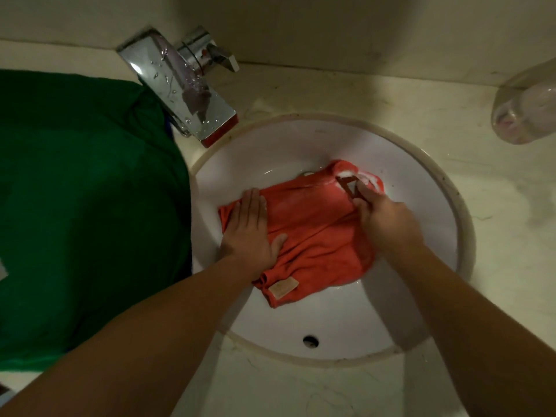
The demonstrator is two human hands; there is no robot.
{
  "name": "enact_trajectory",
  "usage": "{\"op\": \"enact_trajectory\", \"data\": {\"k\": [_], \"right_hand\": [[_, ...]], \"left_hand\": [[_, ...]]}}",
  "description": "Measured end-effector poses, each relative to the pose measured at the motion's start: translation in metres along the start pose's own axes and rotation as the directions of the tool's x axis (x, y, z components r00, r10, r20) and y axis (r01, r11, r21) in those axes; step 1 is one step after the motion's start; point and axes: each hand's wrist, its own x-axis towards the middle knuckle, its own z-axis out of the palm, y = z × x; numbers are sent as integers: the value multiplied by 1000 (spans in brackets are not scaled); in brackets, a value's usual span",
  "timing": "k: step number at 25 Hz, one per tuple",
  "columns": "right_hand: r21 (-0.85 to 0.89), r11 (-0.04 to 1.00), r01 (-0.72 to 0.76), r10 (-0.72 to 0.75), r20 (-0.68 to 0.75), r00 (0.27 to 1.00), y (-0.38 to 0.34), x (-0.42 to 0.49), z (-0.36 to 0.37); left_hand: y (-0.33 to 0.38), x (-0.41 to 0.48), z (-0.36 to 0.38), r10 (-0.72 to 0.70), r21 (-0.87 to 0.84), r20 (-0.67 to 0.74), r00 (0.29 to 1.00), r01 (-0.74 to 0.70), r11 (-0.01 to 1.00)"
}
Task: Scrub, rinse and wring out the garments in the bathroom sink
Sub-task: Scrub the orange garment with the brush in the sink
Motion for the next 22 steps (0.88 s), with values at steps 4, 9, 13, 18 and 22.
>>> {"op": "enact_trajectory", "data": {"k": [4,9,13,18,22], "right_hand": [[121,944,306,-315,58,947,-59,-31,34],[43,994,97,-99,44,994,-12,-1,13],[91,992,91,-87,-51,995,-20,-10,14],[27,926,376,-376,123,918,-43,-23,38],[8,999,-48,48,-31,998,-4,4,6]], "left_hand": [[0,1,0,-6,21,26,1000,5,1000],[-1,2,2,4,-7,-4,1000,-4,1000],[2,1,2,-3,-10,-16,1000,3,1000],[1,2,0,-16,12,14,1000,16,1000],[1,1,5,-7,-4,-21,1000,7,1000]]}}
